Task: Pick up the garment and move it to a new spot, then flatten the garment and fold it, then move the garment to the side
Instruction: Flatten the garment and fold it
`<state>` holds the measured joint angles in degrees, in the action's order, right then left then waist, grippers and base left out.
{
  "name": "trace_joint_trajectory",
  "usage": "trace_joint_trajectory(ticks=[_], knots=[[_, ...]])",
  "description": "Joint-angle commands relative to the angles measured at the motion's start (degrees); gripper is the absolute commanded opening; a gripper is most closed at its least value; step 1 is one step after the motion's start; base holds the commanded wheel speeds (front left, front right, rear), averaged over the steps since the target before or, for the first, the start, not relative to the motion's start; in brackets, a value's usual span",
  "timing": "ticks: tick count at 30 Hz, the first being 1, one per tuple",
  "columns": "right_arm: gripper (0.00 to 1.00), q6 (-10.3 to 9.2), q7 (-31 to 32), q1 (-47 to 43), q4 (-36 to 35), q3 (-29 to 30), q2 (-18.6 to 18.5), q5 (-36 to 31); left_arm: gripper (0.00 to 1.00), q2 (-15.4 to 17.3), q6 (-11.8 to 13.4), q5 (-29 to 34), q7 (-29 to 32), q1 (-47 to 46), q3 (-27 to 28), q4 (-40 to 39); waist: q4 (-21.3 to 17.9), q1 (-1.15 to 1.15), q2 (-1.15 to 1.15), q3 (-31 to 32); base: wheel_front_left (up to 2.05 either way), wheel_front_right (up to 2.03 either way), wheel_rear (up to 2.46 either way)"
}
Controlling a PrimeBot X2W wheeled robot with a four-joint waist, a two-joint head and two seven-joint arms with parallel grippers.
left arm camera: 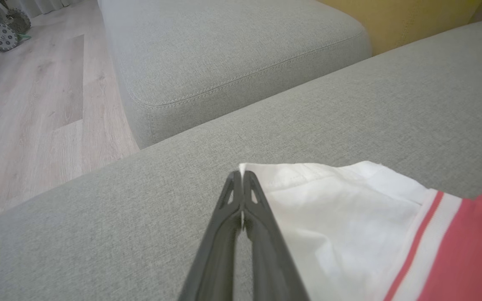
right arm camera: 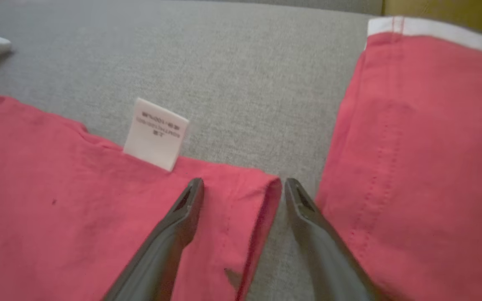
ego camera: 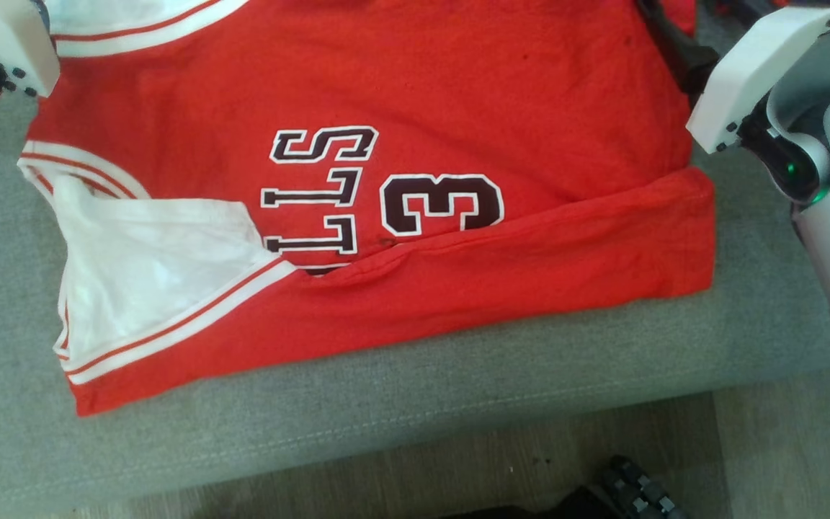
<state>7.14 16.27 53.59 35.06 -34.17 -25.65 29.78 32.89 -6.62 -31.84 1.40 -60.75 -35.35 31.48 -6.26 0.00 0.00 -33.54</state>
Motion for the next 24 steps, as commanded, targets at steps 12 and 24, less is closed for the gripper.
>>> trace_joint_trajectory(ticks=[12,24], knots=[[1.00,0.35,-0.31,2.93,3.26,-4.39,-1.08,0.87,0.00,2.90,0.00,-0.09,-0.01,-3.01,1.54,-2.15,0.49,0.00,0.00,-1.42,0.00,0.00,0.00],[0.00,0.35,-3.04,4.58,2.76,-9.58,-3.00,5.09,0.00,2.90,1.00,-0.62,-1.67,-2.37,1.68,-0.85,1.16,0.00,0.00,-0.18,0.00,0.00,0.00]])
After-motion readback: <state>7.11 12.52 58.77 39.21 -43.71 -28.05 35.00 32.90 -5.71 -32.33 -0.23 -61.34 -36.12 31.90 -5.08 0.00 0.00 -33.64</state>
